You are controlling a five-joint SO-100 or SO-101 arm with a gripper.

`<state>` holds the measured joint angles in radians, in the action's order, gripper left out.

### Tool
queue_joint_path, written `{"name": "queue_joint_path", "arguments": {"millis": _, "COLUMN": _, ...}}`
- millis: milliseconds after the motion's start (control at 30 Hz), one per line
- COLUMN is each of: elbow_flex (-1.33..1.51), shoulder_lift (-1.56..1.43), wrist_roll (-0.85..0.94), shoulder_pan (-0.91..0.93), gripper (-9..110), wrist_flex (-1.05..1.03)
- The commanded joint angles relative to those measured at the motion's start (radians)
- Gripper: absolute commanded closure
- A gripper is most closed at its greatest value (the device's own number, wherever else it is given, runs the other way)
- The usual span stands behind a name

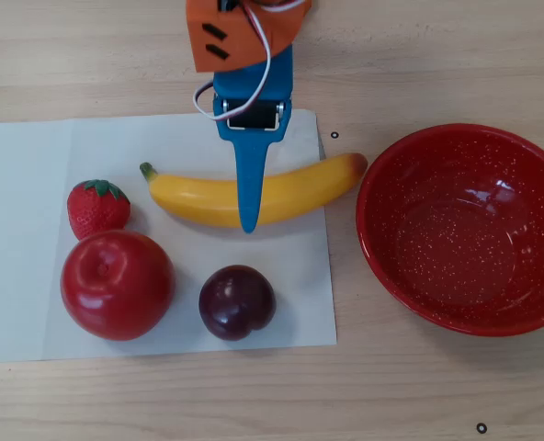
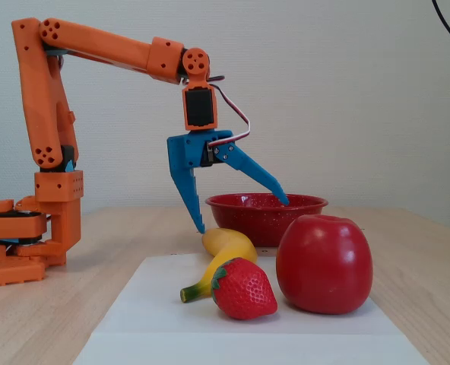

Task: Grasp the banana and put it in the red bowl

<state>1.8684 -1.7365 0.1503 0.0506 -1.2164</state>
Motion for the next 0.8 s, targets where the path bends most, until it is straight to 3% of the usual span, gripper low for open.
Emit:
{"name": "queue_joint_path", "arguments": {"millis": 0, "elbow_flex": -0.107, "shoulder_lift": -0.026, "wrist_roll": -0.040, "shoulder_pan": 0.009, "gripper": 39, "wrist_flex": 0.000}}
{"name": "queue_joint_path", "arguments": {"millis": 633, "elbow_flex": -0.190, "shoulder_lift": 0.245, "wrist_roll": -0.083, "shoulder_pan": 0.012, "gripper": 34, "wrist_flex": 0.101}}
{"name": "queue_joint_path", "arguments": {"millis": 767, "elbow_flex": -0.190, "shoulder_lift": 0.270, "wrist_roll": -0.081, "shoulder_pan": 0.008, "gripper": 44, "wrist_flex": 0.130}}
